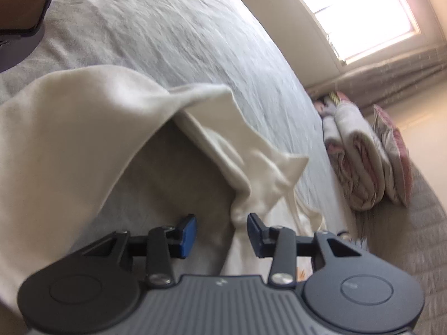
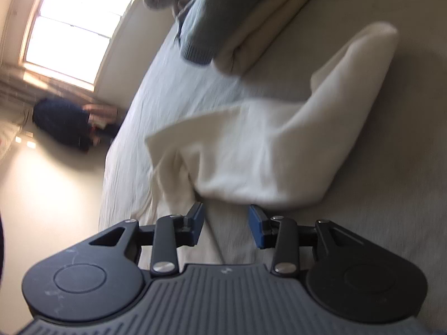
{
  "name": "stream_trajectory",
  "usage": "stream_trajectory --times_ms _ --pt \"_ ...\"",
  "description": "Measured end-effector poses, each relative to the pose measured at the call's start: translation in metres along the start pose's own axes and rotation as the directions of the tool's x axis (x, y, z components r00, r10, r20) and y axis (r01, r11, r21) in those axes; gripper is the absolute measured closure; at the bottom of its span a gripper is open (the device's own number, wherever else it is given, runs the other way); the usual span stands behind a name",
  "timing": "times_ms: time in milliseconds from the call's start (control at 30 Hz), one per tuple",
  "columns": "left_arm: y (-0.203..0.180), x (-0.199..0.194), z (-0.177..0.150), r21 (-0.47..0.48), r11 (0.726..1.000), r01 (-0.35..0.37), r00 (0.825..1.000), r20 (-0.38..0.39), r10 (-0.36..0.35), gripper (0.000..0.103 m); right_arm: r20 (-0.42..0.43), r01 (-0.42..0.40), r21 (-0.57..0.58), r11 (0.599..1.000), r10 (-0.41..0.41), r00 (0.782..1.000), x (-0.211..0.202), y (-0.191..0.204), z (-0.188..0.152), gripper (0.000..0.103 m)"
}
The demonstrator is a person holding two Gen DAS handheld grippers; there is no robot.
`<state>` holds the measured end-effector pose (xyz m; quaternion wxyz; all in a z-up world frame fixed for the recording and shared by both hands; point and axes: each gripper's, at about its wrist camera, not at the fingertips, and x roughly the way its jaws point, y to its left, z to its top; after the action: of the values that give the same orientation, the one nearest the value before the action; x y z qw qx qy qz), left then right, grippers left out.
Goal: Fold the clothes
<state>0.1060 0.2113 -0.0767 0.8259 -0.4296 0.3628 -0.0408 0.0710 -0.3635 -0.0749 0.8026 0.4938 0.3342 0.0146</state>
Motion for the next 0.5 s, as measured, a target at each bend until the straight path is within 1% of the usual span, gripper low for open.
stream_trajectory --times_ms 67,133,167,200,267,300,333,400,467,500 --pt "-0.004 0.005 0.002 -0.008 1.000 -0.007 0.999 0.037 0.007 0.063 0.045 -0.014 0.042 0.999 0.012 0.999 0.001 -0.006 0.003 0.063" --pt "-0.006 0.010 0.004 -0.024 1.000 -0.014 0.997 0.071 0.015 0.068 0.079 -0.029 0.078 0.997 0.022 0.997 0.002 -0.010 0.004 0.068" --pt "-0.006 0.012 0.006 -0.041 0.999 -0.018 0.996 0.086 0.021 0.074 0.091 -0.024 0.078 0.997 0.017 0.996 0.002 -0.010 0.005 0.075" --pt "-0.005 0.013 0.008 -0.054 0.998 -0.022 0.995 0.100 0.028 0.084 0.100 -0.009 0.063 0.998 0.002 0.995 0.002 -0.009 0.007 0.085" --pt "-0.006 0.015 0.011 -0.052 0.998 -0.038 0.991 0.124 0.044 0.099 0.130 0.035 0.007 0.999 -0.035 0.991 0.000 -0.004 0.012 0.092" --pt "-0.006 0.014 0.013 -0.042 0.998 -0.047 0.989 0.136 0.053 0.099 0.151 0.048 -0.019 0.999 -0.045 0.988 -0.003 -0.001 0.015 0.097" --pt "-0.007 0.012 0.015 -0.035 0.997 -0.063 0.986 0.155 0.068 0.099 0.176 0.062 -0.044 0.997 -0.053 0.983 -0.007 0.001 0.020 0.098" --pt "-0.009 0.005 0.019 -0.024 0.994 -0.105 0.972 0.207 0.108 0.099 0.243 0.090 -0.080 0.993 -0.068 0.968 -0.017 0.006 0.029 0.100" --pt "-0.011 -0.001 0.024 -0.030 0.991 -0.128 0.959 0.250 0.132 0.099 0.321 0.114 -0.102 0.988 -0.075 0.944 -0.031 0.007 0.039 0.101" --pt "-0.011 -0.003 0.026 -0.035 0.990 -0.139 0.955 0.260 0.143 0.099 0.353 0.129 -0.105 0.986 -0.085 0.932 -0.038 0.006 0.043 0.101"
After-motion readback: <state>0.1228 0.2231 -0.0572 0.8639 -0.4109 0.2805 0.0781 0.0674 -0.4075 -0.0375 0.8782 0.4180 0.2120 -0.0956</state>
